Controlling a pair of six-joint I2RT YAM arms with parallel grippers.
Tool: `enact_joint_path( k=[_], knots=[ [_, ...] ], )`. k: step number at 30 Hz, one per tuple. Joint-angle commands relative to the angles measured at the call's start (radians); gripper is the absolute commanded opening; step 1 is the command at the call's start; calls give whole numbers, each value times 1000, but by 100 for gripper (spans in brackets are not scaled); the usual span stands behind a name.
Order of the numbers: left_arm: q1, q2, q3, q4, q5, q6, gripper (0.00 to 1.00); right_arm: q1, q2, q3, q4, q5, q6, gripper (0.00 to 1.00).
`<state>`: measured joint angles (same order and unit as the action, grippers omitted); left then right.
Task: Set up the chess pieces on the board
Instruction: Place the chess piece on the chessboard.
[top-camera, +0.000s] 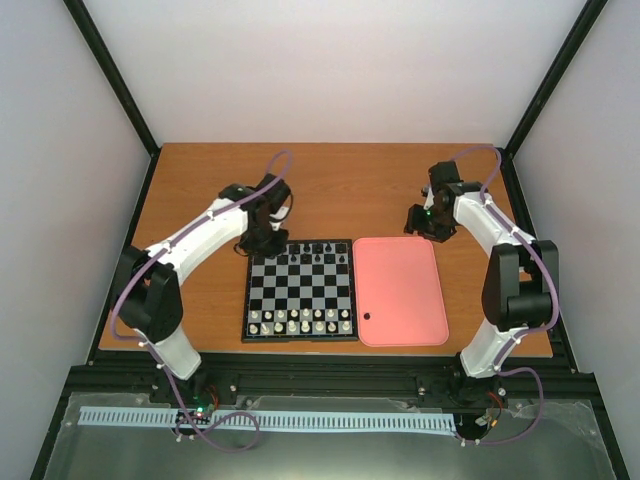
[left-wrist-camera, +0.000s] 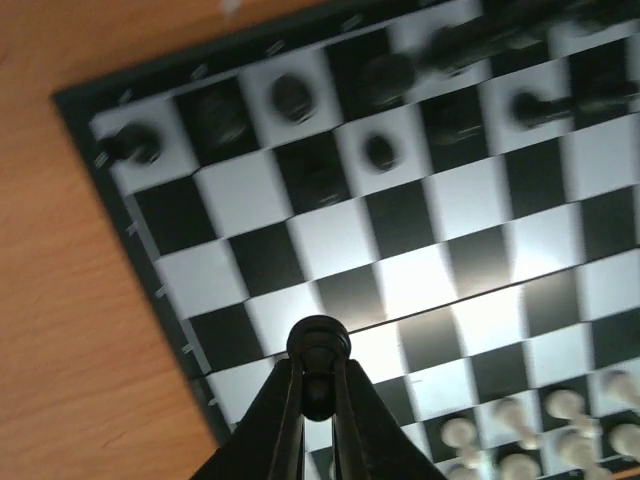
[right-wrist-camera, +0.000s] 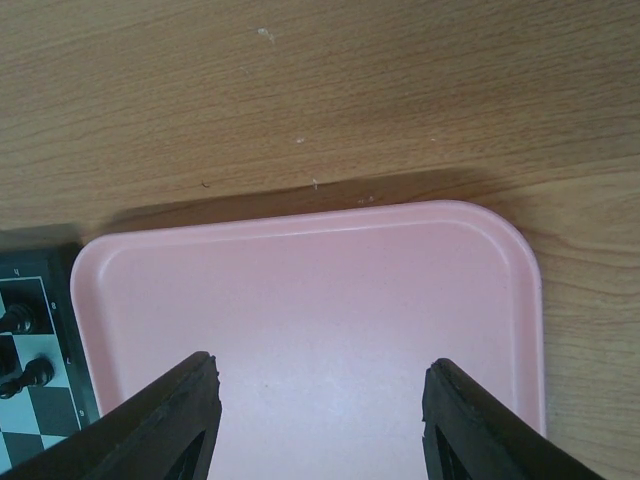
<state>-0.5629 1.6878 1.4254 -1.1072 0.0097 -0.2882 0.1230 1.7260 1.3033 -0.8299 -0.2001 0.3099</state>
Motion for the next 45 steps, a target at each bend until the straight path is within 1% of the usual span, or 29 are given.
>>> enact_joint_path(
  k=[1,4,8,13,20,30,37,40,45],
  knots=[
    [97,-34,-77,-13,-7,-23,1,-10,21,23,3,-10,-19,56],
    [140,-12,-91,11,6,-13,1,-10,29,32,-4,-10,-27,56],
    [169,50,-68,38,22,-4,1,-10,40,45,-11,-9,-34,56],
    [174,142,-15,38,31,12,1,-10,51,58,-14,-11,-37,56],
    [175,210,36,38,35,15,1,-10,68,77,-17,-15,-40,56],
    [175,252,56,36,47,22,1,-10,94,97,-21,-16,-43,56],
    [175,269,53,56,51,16,5,-11,90,94,-23,-14,-46,56],
    [175,274,55,62,53,14,8,-11,89,92,-24,-13,-46,56],
    [175,284,59,65,44,14,8,-11,87,90,-24,-15,-45,56]
  ],
)
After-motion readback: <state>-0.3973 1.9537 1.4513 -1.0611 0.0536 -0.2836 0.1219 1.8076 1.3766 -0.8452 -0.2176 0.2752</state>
